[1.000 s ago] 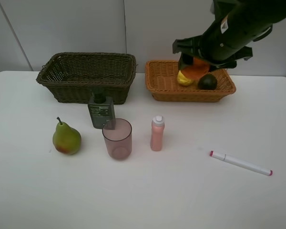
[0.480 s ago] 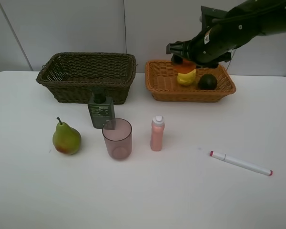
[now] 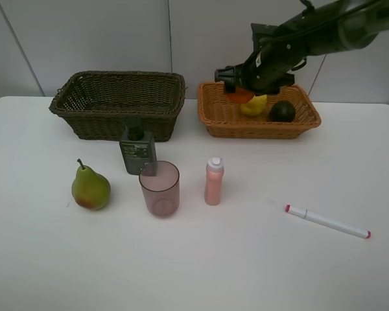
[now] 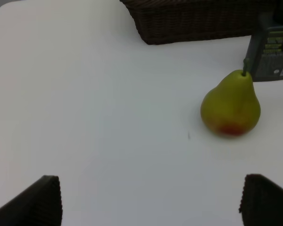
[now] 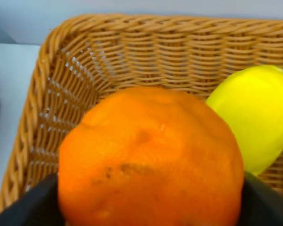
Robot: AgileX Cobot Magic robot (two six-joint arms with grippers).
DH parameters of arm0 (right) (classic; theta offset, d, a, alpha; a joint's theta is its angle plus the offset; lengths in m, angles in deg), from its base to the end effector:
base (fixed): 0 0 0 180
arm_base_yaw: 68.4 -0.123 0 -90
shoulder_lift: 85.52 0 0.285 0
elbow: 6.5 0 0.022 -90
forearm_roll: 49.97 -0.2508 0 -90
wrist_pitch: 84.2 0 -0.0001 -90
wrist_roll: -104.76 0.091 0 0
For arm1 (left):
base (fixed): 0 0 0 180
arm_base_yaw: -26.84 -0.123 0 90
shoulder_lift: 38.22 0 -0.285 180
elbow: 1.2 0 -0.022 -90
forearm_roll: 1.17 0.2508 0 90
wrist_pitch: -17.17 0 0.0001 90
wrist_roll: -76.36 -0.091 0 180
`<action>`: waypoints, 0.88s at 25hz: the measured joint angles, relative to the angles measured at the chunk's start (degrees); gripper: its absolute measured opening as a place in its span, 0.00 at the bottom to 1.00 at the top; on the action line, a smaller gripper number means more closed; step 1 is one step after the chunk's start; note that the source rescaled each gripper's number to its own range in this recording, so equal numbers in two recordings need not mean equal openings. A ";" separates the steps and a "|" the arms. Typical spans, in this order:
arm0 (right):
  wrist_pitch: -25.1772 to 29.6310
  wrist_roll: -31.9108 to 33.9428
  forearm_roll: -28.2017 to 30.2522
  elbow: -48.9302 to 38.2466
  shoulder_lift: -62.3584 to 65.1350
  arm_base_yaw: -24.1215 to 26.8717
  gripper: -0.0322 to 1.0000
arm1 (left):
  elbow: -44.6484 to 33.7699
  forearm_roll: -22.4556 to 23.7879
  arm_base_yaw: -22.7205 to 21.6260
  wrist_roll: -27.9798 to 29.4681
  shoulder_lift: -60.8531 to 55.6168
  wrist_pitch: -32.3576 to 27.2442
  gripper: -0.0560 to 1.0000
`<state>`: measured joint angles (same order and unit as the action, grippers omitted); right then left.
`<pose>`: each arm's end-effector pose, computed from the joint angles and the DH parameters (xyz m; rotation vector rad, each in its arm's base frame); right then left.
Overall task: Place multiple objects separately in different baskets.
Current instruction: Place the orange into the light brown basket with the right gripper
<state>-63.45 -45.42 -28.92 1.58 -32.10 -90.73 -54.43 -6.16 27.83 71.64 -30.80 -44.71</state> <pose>0.4309 0.1644 0.1844 -0.1987 2.3937 0.1097 0.0016 -0.0070 0.2532 0.1075 2.1332 -0.0680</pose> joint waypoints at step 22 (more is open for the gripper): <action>-0.20 -0.92 -1.35 0.80 -3.92 0.00 0.69 | 0.00 0.00 0.00 0.00 0.00 0.00 1.00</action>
<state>-63.65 -46.34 -30.27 2.37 -36.02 -90.73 -54.43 -6.16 27.83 71.64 -30.80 -44.71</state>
